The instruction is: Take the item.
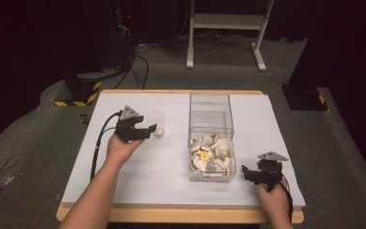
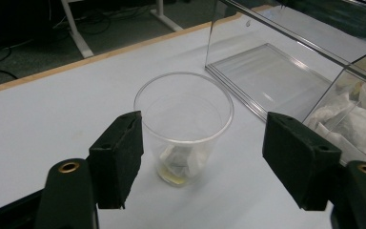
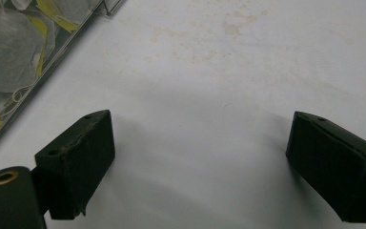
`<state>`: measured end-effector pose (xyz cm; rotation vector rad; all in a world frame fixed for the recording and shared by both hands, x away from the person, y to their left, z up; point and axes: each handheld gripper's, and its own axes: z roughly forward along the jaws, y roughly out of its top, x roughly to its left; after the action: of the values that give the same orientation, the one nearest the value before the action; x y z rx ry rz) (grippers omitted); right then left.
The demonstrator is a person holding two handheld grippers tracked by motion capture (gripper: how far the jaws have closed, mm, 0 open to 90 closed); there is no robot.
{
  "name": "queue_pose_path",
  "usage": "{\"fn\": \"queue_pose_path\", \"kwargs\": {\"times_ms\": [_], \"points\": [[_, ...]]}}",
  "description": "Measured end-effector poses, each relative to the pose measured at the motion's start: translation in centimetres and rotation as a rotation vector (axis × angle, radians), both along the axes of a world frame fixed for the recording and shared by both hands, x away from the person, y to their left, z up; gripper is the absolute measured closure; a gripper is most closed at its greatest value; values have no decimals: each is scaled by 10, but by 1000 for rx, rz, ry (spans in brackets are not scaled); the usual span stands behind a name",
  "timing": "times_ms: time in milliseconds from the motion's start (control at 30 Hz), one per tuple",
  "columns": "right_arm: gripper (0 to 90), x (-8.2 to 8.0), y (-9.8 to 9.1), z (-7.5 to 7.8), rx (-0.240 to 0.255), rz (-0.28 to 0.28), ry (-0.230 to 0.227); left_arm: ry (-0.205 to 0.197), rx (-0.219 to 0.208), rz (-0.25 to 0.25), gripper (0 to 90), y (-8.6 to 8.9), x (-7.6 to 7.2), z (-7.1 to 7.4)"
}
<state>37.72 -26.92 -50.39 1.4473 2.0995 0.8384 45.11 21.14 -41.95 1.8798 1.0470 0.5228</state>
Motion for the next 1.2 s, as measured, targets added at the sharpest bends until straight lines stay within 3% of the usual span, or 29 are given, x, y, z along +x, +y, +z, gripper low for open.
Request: {"fn": "queue_pose_path", "kwargs": {"times_ms": [600,767,1200], "points": [[91,0,0,0,2,-3,1,6,-31,25,258,34,-29,-11],[92,0,0,0,1,-2,0,9,-7,29,261,43,-39,-17],[92,0,0,0,-1,-2,-4,90,54,52,265,82,-76,-54]]}}
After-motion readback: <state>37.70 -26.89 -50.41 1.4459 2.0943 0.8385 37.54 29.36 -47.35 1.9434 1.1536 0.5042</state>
